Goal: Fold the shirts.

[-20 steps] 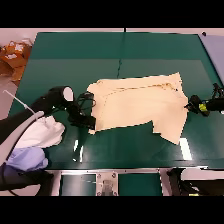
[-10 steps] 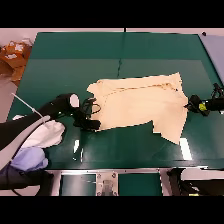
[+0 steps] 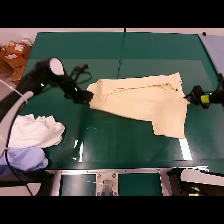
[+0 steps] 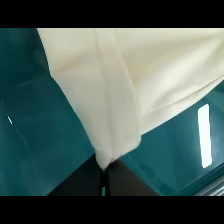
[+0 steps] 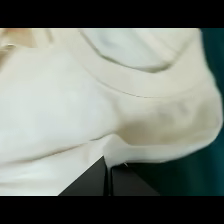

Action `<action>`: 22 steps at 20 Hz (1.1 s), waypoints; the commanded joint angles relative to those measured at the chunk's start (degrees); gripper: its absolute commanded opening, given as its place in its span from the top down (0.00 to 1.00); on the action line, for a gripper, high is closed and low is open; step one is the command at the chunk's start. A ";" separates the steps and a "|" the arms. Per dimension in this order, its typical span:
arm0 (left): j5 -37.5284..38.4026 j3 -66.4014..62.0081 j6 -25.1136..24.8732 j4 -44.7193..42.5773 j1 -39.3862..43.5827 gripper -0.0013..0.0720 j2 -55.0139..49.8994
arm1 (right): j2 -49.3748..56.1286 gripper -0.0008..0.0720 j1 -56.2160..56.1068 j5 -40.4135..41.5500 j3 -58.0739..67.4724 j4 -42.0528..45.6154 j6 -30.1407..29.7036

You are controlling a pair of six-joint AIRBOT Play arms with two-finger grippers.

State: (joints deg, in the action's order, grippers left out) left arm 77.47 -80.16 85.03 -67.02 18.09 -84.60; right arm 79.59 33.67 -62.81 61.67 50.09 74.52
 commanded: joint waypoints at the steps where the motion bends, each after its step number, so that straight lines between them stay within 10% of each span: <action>1: 4.90 -15.19 -1.57 -0.66 -2.36 0.95 0.63 | -8.48 0.96 -1.86 -7.43 5.84 -10.12 0.02; 14: -14.43 -38.58 1.11 -8.68 -2.36 0.95 32.89 | -37.38 0.96 4.61 2.36 47.82 -5.18 18.34; 22: -14.71 -27.50 5.60 -13.86 -2.36 0.95 28.83 | -31.39 0.96 3.32 1.33 40.74 -5.70 16.85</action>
State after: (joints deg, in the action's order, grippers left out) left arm 64.47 -112.57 89.54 -79.75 15.75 -53.01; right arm 45.54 37.85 -61.34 106.21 45.23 92.92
